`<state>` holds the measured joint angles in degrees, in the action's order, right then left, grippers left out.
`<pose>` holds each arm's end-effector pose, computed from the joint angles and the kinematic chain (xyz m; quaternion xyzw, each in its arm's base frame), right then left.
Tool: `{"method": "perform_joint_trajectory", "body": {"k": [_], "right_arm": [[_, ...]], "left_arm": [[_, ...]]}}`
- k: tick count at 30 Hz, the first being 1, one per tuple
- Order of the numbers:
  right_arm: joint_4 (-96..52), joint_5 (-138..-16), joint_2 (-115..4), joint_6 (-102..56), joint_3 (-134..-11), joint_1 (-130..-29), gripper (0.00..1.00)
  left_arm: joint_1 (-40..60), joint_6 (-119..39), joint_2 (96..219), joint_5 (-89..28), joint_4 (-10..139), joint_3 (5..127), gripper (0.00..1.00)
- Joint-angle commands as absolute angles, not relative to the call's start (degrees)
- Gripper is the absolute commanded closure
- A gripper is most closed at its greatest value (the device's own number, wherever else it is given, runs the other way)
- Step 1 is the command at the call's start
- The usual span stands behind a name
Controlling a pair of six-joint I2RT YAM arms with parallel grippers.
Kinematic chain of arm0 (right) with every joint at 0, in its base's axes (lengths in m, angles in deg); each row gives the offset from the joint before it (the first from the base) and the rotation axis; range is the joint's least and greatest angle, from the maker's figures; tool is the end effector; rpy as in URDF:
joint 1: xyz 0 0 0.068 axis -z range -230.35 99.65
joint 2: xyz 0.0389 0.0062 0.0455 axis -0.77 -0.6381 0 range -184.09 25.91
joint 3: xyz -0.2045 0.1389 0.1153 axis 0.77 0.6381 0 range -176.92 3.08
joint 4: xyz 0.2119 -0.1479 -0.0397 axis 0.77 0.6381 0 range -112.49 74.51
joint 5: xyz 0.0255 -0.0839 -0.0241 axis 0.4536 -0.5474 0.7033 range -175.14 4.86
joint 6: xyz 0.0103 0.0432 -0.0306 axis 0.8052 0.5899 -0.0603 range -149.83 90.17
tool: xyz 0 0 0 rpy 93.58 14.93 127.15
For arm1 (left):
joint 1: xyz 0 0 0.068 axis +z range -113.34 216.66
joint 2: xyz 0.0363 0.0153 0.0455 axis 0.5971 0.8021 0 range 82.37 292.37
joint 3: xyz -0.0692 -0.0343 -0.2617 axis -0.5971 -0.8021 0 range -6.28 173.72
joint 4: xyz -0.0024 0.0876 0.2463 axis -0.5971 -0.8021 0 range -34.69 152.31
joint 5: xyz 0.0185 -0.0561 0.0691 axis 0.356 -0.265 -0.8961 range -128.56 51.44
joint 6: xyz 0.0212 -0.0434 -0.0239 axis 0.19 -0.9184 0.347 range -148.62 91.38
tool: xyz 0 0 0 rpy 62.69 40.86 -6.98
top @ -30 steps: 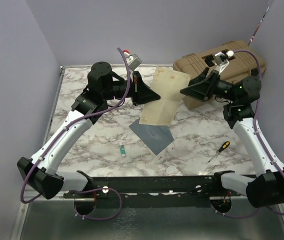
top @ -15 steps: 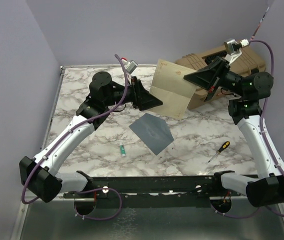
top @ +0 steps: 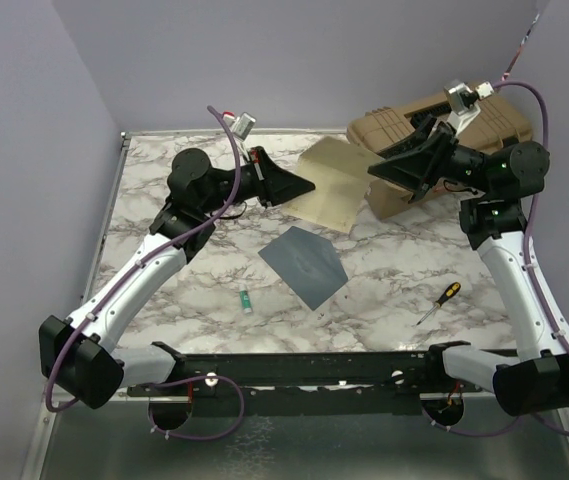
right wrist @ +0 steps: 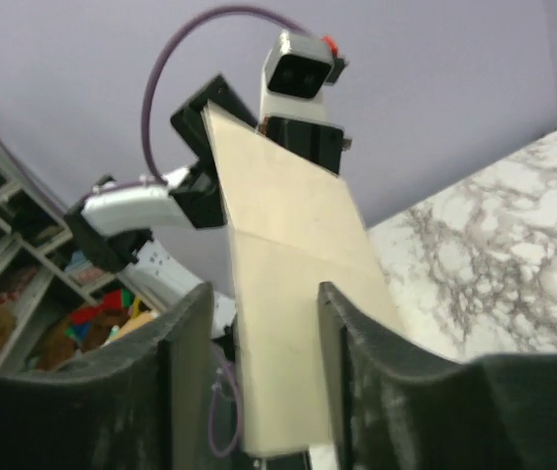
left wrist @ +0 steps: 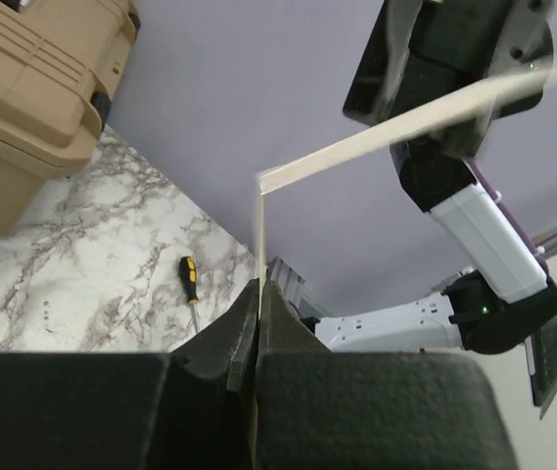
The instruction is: Place the letter into the envelope and seal it
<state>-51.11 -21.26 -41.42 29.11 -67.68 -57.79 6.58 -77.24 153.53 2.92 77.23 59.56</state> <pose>0.2291 0.0621 0.4793 -0.2382 0.5713 0.6208 0.4810 0.2334 -0.1624 0.4172 0.1697 0.6393 -0.6297 0.4074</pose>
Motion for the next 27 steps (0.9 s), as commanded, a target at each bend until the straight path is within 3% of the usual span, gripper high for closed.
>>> {"method": "perform_joint_trajectory", "body": {"k": [1, 4, 10, 13, 15, 22, 27], "right_arm": [[-45.5, -8.3, -38.7, 21.0, -67.4, -57.9, 0.33], [-43.7, -1.6, -37.1, 19.1, -67.0, -57.8, 0.2], [-14.5, -12.4, -36.6, -0.6, -74.3, -57.9, 0.22], [-11.4, -20.4, -37.8, -0.5, -75.2, -57.9, 0.27], [-9.4, -21.5, -39.2, -1.1, -75.6, -57.9, 0.22], [-7.1, -13.5, -42.4, -11.0, -75.9, -59.2, 0.09], [-8.2, -7.8, -44.9, -15.4, -77.9, -62.5, 0.07]], "left_arm": [[8.0, -77.6, 153.2, -0.7, 79.0, 60.1, 1.0], [8.2, -76.5, 154.1, -0.3, 79.0, 61.1, 1.0], [8.2, -72.5, 153.2, 4.0, 79.8, 61.7, 1.0], [8.2, -70.6, 152.3, 6.3, 79.5, 61.5, 1.0], [8.2, -69.9, 152.0, 8.7, 79.1, 61.5, 1.0], [8.1, -70.5, 151.5, 16.1, 79.0, 61.9, 1.0], [8.0, -72.2, 151.3, 19.2, 79.0, 62.1, 1.0]]}}
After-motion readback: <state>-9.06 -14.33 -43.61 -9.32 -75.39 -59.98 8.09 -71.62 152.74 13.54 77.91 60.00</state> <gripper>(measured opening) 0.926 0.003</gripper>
